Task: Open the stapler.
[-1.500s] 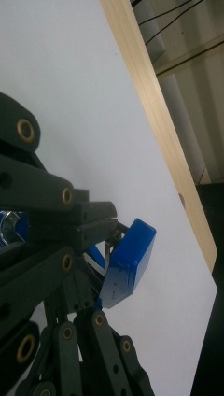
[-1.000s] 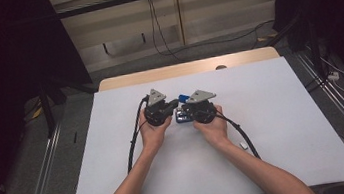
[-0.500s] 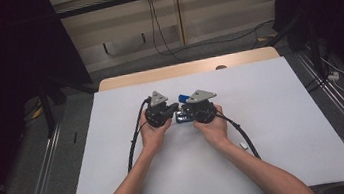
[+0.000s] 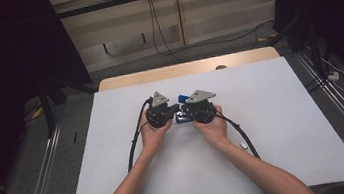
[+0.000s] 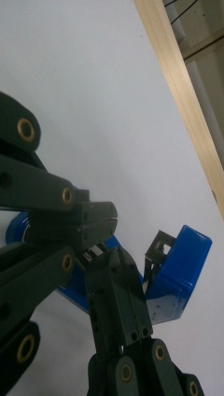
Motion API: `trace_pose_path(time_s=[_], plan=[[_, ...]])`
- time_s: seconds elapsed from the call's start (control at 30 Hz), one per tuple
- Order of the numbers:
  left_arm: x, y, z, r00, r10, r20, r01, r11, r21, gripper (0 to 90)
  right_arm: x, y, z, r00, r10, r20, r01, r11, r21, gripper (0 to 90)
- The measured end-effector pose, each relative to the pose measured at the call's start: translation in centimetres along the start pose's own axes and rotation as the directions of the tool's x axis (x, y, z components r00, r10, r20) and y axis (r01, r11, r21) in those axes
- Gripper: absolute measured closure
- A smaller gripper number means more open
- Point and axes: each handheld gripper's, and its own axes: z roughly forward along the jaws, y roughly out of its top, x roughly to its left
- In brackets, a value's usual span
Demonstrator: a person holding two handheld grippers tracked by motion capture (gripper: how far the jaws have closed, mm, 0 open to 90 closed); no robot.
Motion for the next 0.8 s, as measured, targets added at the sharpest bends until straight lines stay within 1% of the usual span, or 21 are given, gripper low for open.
trace_pose_path(time_s=[0.03,0.1,0.17,0.23,0.33,0.4,0.47,0.5,0.53,0.57,0.6,0.63,0.67,0.8], plan=[[0.00,-0.08,0.06,1.0000,-0.004,0.002,0.004,1.0000,0.002,90.0,0.03,0.00,0.03,1.0000,0.001,0.001,-0.001,1.000,0.002,90.0],[0.09,-0.24,0.17,1.0000,0.006,0.001,-0.006,0.9999,0.014,90.0,0.11,-0.05,0.10,1.0000,-0.001,-0.001,0.001,1.000,0.007,90.0],[0.05,-0.34,0.29,1.0000,0.001,0.009,-0.001,0.9999,0.013,90.0,0.19,-0.14,0.18,1.0000,-0.003,-0.001,0.003,1.000,0.012,90.0],[-0.05,-0.32,0.34,0.9999,0.012,0.008,-0.012,0.9998,0.018,90.0,0.22,-0.15,0.20,1.0000,-0.001,0.002,0.001,1.000,0.011,90.0],[-0.04,-0.32,0.36,1.0000,0.006,0.006,-0.006,0.9998,0.017,90.0,0.25,-0.15,0.22,1.0000,-0.002,0.003,0.002,1.000,0.010,90.0],[-0.01,-0.34,0.36,1.0000,0.005,0.008,-0.006,0.9998,0.017,90.0,0.25,-0.15,0.21,1.0000,0.002,0.007,-0.002,1.000,0.006,90.0],[0.04,-0.37,0.37,0.9999,0.002,0.011,-0.002,0.9999,0.013,90.0,0.25,-0.15,0.27,0.9999,0.011,0.007,-0.011,1.000,-0.008,90.0],[0.03,-0.40,0.36,0.9999,-0.003,0.014,0.003,0.9999,0.013,90.0,0.31,0.08,0.27,0.9999,0.007,0.012,-0.006,1.000,-0.023,90.0],[0.03,-0.44,0.37,0.9999,-0.006,0.016,0.006,0.9999,0.010,90.0,0.31,0.08,0.27,0.9999,0.007,0.012,-0.006,1.000,-0.023,90.0],[0.09,-0.46,0.37,0.9998,-0.008,0.019,0.008,0.9999,0.007,90.0,0.30,0.16,0.26,0.9997,0.020,0.012,-0.019,0.999,-0.027,90.0],[0.15,-0.47,0.37,0.9998,-0.007,0.021,0.006,1.0000,0.007,90.0,0.31,0.22,0.31,0.9997,0.020,0.012,-0.020,0.999,-0.026,90.0],[0.16,-0.50,0.38,0.9996,-0.011,0.025,0.011,0.9999,0.005,90.0,0.30,0.28,0.34,0.9998,0.012,0.014,-0.012,1.000,-0.024,90.0],[0.17,-0.51,0.39,0.9995,-0.015,0.026,0.015,0.9999,0.004,90.0,0.29,0.26,0.35,0.9998,0.014,0.015,-0.014,1.000,-0.026,90.0],[0.10,-0.51,0.39,0.9997,-0.010,0.021,0.010,0.9999,0.003,90.0,0.44,0.18,0.48,0.9992,0.028,0.028,-0.027,0.999,-0.036,90.0]])
